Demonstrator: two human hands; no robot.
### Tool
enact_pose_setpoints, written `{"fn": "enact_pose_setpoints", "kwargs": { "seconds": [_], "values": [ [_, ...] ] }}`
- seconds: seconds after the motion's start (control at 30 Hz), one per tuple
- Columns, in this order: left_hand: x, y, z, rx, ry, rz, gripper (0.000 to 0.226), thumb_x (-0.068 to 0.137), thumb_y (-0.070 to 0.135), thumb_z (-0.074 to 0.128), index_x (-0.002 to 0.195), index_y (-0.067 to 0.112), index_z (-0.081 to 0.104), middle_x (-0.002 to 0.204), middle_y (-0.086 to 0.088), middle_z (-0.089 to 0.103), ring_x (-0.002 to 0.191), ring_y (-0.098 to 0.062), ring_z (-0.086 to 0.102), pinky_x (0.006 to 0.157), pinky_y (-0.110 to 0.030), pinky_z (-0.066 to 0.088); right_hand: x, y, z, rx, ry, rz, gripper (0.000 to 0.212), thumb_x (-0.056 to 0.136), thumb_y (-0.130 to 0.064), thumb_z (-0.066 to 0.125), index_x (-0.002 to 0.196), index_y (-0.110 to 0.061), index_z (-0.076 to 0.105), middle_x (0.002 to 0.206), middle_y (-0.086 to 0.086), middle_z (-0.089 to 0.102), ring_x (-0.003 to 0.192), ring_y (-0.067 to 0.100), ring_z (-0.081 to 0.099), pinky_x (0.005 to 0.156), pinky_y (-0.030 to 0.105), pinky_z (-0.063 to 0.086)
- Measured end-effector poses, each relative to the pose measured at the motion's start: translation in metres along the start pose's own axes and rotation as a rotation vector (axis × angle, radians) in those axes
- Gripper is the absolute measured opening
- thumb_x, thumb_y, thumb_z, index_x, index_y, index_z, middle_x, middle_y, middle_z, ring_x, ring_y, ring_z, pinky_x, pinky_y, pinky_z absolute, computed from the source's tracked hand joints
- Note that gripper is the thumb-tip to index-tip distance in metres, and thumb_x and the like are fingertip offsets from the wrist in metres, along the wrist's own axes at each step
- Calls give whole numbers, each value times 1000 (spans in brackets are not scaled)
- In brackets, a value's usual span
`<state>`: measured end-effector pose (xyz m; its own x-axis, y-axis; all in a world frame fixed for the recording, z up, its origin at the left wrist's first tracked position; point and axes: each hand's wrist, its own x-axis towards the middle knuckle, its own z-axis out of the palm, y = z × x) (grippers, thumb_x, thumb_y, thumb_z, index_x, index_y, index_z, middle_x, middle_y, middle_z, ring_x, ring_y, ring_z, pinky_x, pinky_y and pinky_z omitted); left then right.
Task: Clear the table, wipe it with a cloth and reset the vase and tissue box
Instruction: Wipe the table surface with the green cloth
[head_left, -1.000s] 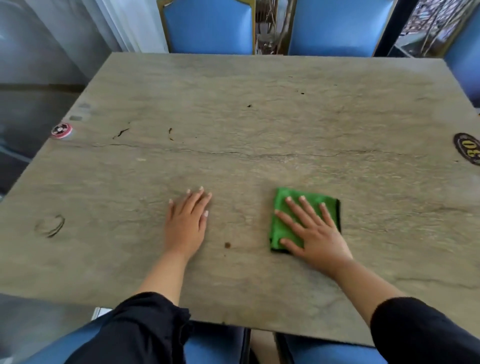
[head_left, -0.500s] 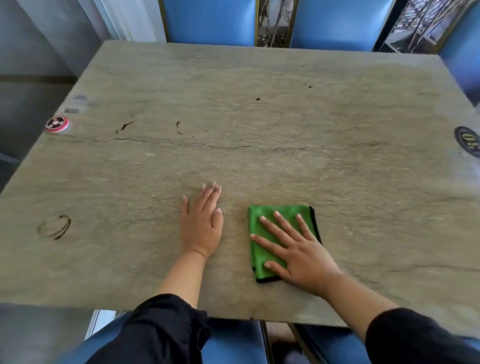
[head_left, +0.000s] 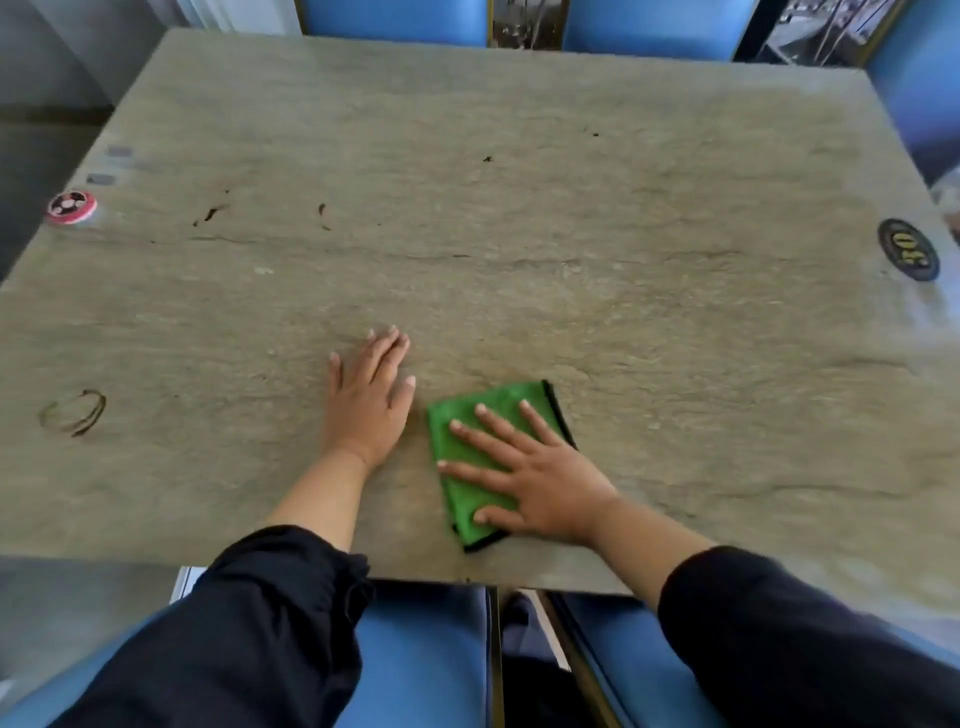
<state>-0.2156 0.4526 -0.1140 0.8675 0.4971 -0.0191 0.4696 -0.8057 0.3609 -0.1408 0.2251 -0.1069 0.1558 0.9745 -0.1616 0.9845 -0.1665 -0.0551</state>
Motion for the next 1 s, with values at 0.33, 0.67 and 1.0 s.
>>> {"fn": "enact_pose_setpoints", "kwargs": {
  "seconds": [0.33, 0.67, 1.0],
  "values": [
    [-25, 6, 4, -227, 55, -66, 57, 93, 32, 13, 143, 21, 39, 155, 5, 27, 145, -10, 12, 118, -40, -5, 19, -66, 6, 90, -5, 150, 63, 94, -63, 14, 149, -40, -5, 160, 0, -12, 145, 30, -19, 112, 61, -13],
    [-30, 8, 9, -58, 61, -75, 55, 94, 37, 23, 145, 20, 34, 157, 5, 22, 146, -12, 9, 118, -44, -5, -24, 12, 6, 57, -53, 266, 62, 92, -64, 9, 147, -45, -12, 159, -5, -16, 145, 26, -20, 116, 58, -4],
    [-12, 49, 19, -58, 107, -52, 48, 92, 20, 49, 140, 17, 42, 155, 1, 27, 147, -19, 12, 115, -54, -3, -38, -2, 11, 21, -52, -11, 63, 92, -64, 20, 149, -43, 2, 161, -4, -5, 147, 27, -9, 114, 59, -9]
  ]
}}
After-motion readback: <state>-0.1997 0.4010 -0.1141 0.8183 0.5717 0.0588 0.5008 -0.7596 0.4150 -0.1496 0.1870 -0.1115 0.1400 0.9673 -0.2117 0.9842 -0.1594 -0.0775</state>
